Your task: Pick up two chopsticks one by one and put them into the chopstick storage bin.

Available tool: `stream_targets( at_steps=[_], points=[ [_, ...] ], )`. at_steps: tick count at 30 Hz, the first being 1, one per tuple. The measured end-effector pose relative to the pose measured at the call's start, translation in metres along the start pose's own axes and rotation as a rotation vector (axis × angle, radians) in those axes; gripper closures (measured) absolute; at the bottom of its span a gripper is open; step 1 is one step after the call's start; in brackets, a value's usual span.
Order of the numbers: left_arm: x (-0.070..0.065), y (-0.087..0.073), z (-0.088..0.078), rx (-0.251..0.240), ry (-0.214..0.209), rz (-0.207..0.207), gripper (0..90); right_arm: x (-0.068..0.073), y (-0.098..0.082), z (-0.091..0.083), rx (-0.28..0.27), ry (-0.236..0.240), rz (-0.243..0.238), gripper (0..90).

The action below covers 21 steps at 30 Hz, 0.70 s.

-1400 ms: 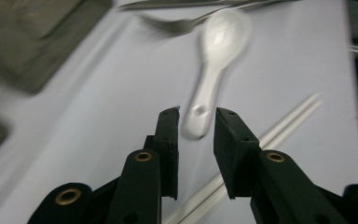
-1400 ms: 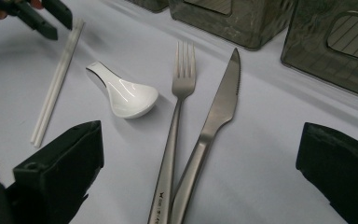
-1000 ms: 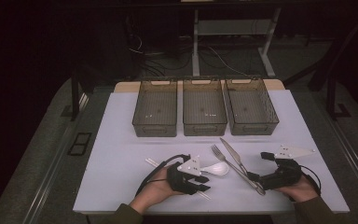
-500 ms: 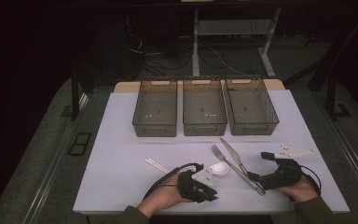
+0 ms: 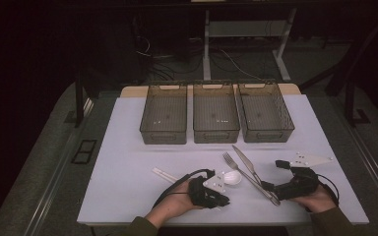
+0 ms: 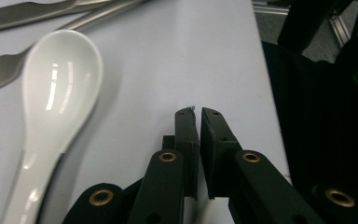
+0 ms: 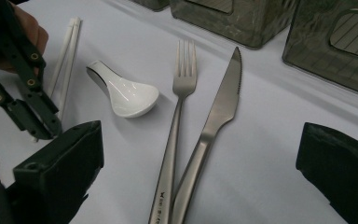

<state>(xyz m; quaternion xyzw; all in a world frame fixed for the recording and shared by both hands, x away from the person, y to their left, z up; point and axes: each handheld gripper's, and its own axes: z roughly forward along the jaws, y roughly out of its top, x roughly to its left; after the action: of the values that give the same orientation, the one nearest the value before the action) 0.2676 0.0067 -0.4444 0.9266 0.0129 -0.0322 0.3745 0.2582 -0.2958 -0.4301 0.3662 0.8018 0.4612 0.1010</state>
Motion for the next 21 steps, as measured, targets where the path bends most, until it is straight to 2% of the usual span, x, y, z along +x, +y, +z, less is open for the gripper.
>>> stream_targets(
  at_steps=[2, 3, 6, 7, 8, 10, 13, 17, 19, 21],
  points=[
    [0.006, 0.003, 0.001, -0.007, 0.033, 0.007, 87.5, 0.0, 0.0, 0.0, 0.0, -0.001, 0.0, 0.8],
    [0.006, 0.003, 0.001, -0.007, 0.033, 0.007, 87.6, 0.0, 0.0, 0.0, 0.0, -0.001, 0.0, 0.8],
    [0.013, 0.003, 0.003, 0.01, 0.069, 0.025, 87.6, 0.0, 0.0, 0.0, 0.0, -0.001, 0.001, 0.8],
    [0.014, 0.002, 0.004, 0.006, 0.067, 0.02, 87.6, 0.0, 0.0, 0.0, 0.0, -0.001, 0.001, 0.8],
    [0.017, 0.003, 0.004, 0.008, 0.088, 0.022, 87.6, 0.0, 0.0, 0.0, 0.0, 0.0, 0.001, 0.8],
    [0.017, 0.003, 0.004, 0.008, 0.098, 0.024, 87.6, 0.0, 0.0, 0.0, 0.0, 0.0, 0.0, 0.8],
    [0.018, 0.003, 0.002, -0.001, 0.092, 0.017, 86.5, 0.0, 0.0, 0.0, -0.001, 0.002, 0.002, 0.8],
    [0.013, 0.003, -0.005, -0.026, 0.076, 0.011, 78.8, -0.001, 0.0, -0.001, -0.003, 0.002, -0.001, 0.8],
    [0.009, 0.003, -0.011, -0.038, 0.065, 0.016, 77.2, -0.001, 0.0, -0.001, -0.003, 0.001, -0.001, 0.8],
    [-0.001, -0.001, -0.017, -0.038, 0.036, 0.028, 74.4, -0.001, 0.0, -0.001, -0.004, 0.0, 0.001, 0.8]
  ],
)
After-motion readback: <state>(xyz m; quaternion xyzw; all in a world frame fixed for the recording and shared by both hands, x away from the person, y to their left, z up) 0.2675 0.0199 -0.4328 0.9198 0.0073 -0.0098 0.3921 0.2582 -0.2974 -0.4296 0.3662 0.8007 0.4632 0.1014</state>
